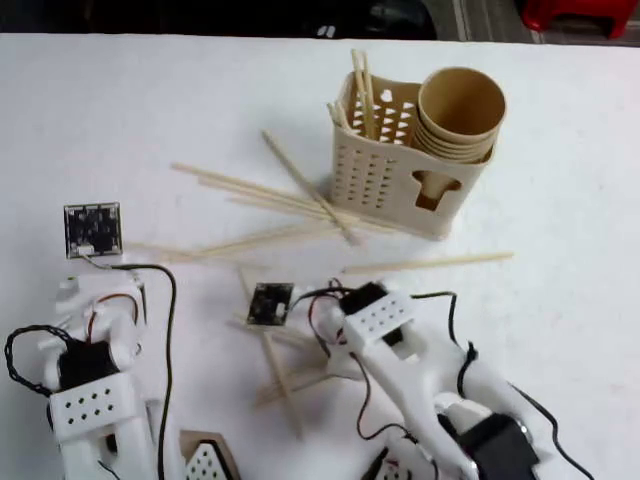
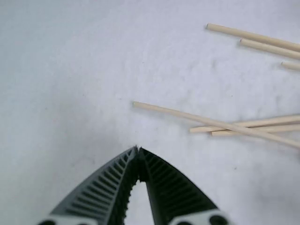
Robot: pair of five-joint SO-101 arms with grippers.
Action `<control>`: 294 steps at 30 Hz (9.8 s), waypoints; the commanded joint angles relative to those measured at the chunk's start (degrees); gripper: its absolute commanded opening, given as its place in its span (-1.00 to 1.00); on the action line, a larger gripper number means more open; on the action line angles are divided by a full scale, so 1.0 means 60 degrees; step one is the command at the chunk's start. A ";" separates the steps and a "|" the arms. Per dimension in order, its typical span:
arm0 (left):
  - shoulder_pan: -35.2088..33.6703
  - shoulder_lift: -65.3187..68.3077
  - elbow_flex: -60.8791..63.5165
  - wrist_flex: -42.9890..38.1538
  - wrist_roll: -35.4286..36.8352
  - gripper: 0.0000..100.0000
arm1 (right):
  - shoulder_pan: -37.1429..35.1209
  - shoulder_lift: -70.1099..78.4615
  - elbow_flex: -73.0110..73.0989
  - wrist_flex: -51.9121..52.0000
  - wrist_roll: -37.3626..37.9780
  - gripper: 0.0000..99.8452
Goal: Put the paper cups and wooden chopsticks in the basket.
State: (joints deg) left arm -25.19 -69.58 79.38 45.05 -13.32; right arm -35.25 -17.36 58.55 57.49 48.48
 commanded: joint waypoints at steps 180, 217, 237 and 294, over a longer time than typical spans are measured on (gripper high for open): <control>1.2271 1.4791 -1.1048 0.3956 0.0249 -0.65 | 0.7319 -0.9839 -0.1993 0.1048 -0.6960 -0.92; 0.9150 0.8491 -1.0813 0.5289 -0.1509 -0.96 | 0.7333 -0.9839 -0.1993 0.1048 -0.6945 -0.92; 0.8007 0.7201 -1.4022 -0.1187 0.2051 -0.95 | 0.7348 -0.9839 -0.1978 0.1048 -0.6945 -0.93; 0.5590 1.4674 -1.4916 0.5172 -0.4484 -0.54 | 0.7348 -0.9839 -0.1216 0.0198 -0.6930 -0.92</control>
State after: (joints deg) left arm 8.57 13.23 -9.67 79.87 -39.43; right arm 8.35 -76.00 51.69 59.78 6.81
